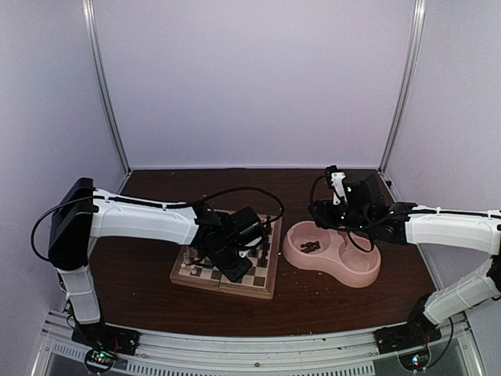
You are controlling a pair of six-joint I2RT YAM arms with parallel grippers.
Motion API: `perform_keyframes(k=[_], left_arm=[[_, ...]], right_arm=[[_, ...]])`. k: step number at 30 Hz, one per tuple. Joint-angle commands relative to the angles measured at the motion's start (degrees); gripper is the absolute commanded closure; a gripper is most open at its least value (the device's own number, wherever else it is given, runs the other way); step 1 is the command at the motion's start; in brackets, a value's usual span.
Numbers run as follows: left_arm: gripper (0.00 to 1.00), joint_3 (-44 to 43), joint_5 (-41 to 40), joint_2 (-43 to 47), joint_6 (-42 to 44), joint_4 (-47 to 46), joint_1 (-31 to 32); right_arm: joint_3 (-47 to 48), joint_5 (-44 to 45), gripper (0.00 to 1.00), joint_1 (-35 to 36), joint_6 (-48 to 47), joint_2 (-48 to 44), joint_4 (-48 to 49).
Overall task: Set up the chess pieces on the board
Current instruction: Move the pawn to f7.
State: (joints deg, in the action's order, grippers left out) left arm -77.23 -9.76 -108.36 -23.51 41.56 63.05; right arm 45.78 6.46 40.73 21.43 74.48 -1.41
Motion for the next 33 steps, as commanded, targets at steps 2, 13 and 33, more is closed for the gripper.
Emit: perform_keyframes(k=[2,13,33], left_arm=[[0.70,-1.52,1.16,-0.44,0.83,0.27,-0.56],[0.87,-1.47,1.63,0.20,1.00,0.40,-0.56],[0.89,1.69,-4.64,2.46,3.94,-9.99,-0.66]], right_arm=[[-0.18,0.48,0.44,0.05,0.58,-0.86,1.21],[0.40,0.44,0.43,0.05,0.54,-0.13,0.63],[-1.04,0.70,0.43,0.05,0.54,-2.14,1.27]])
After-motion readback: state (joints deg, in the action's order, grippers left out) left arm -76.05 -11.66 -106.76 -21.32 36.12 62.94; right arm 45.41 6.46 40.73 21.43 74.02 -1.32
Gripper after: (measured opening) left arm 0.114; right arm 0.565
